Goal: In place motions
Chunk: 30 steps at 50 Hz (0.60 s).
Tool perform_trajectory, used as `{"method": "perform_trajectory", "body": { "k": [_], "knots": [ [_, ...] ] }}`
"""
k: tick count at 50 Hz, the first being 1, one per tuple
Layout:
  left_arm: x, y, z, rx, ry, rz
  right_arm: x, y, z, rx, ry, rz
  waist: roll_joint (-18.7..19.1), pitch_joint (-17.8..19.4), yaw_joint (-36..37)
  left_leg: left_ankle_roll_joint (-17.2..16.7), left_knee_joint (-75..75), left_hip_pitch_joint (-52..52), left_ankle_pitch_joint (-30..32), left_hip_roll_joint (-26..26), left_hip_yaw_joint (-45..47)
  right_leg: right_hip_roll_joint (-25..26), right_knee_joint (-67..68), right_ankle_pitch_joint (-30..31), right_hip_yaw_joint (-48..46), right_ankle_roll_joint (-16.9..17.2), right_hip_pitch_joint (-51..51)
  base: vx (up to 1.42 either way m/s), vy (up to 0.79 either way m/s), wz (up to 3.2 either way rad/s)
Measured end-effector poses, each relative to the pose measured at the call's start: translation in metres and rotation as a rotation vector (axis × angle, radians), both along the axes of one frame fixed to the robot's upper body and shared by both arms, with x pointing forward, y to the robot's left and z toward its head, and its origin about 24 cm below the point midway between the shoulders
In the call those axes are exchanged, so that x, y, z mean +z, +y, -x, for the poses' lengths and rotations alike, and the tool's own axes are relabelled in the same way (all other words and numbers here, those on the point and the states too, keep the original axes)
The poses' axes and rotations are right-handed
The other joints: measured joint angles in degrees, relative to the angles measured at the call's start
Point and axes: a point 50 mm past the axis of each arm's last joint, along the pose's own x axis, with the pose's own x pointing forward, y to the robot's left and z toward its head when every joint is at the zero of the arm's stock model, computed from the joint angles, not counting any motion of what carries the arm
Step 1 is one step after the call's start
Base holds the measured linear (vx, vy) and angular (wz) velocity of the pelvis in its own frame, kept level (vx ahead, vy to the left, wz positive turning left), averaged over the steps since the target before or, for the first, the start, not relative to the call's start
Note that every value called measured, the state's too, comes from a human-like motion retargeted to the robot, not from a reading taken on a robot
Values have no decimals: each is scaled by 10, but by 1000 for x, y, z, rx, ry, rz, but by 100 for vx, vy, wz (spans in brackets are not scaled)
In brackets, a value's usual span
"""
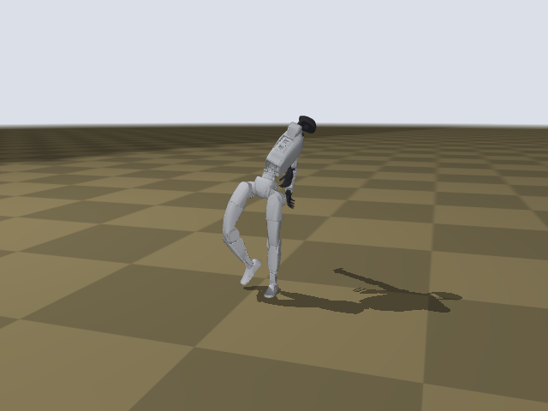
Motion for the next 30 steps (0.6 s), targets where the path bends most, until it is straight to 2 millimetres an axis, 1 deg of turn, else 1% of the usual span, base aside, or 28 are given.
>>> {"method": "perform_trajectory", "body": {
  "k": [2,4,8,10,12,15,17,18,19,20,22,23,25,27,28,30],
  "knots": [
    [-10,14,-1,-13,-38,-78,12,-2,1,19,28,50,-1,-3,-16,0,2,-3,0,7,-7,-3,52,-17,-7,-6,-36,-3,-3,36],
    [-19,28,-2,-16,-74,-149,21,-3,1,31,54,84,-2,-9,-24,1,5,-6,0,8,-10,-5,83,-30,-9,-4,-65,-1,-7,13],
    [-30,49,-4,-10,-125,-258,28,-4,0,44,69,104,-3,-26,-25,5,9,-16,-2,-5,-7,-15,90,-34,-4,8,-87,-2,-6,-17],
    [-32,56,-5,-4,-137,-287,27,-4,-1,47,58,98,-4,-35,-16,6,9,-20,-3,-18,-2,-16,64,-30,8,17,-78,-1,-3,-44],
    [-33,58,-5,6,-141,-294,23,-4,-3,47,39,77,-4,-45,-1,6,8,-22,-5,-37,7,-14,17,-21,29,29,-55,1,-2,-62],
    [-32,55,-5,23,-137,-273,12,-3,-7,43,-2,21,-3,-62,31,5,4,-23,-8,-68,27,-14,-83,-19,60,32,-3,7,-1,-85],
    [-29,47,-5,31,-126,-230,-1,0,-10,30,-38,-37,-3,-77,53,5,1,-22,-11,-92,40,-13,-179,-19,83,37,45,7,-7,-85],
    [-27,42,-4,34,-116,-198,-9,1,-12,20,-55,-76,-2,-84,62,4,0,-22,-13,-103,45,-10,-236,-39,94,43,72,7,-5,-80],
    [-24,35,-4,34,-103,-164,-17,4,-12,7,-65,-118,0,-86,69,2,-2,-20,-14,-107,53,-15,-286,-85,77,43,103,6,-2,-84],
    [-20,29,-3,34,-89,-129,-26,6,-11,-8,-71,-162,2,-85,75,-1,-4,-16,-15,-108,61,-24,-333,-143,46,41,135,7,-6,-67],
    [-11,14,-2,33,-66,-43,-41,12,-9,-36,-69,-236,0,-91,84,-8,-5,-6,-19,-115,57,-20,-411,-195,7,17,176,12,-12,-33],
    [-3,3,-2,31,-53,21,-50,16,-6,-51,-53,-280,0,-99,88,-13,-6,1,-20,-119,56,-18,-452,-195,5,13,196,16,-15,-30],
    [14,-17,-2,11,-32,146,-67,26,2,-77,1,-363,1,-108,102,-21,-11,10,-22,-121,64,-12,-510,-166,15,23,221,10,-15,-48],
    [29,-32,-1,-22,-6,244,-82,36,8,-91,47,-444,4,-103,113,-26,-15,10,-20,-111,71,-5,-539,-150,25,31,227,-9,-18,-44],
    [42,-42,0,-39,18,321,-92,44,12,-89,86,-504,4,-102,118,-30,-15,11,-19,-108,73,0,-549,-144,28,23,227,-14,-14,-35],
    [60,-54,0,-65,53,420,-107,57,17,-79,144,-601,3,-98,121,-32,-16,7,-15,-101,81,1,-552,-137,32,19,220,-16,-14,-14]
  ]
}}
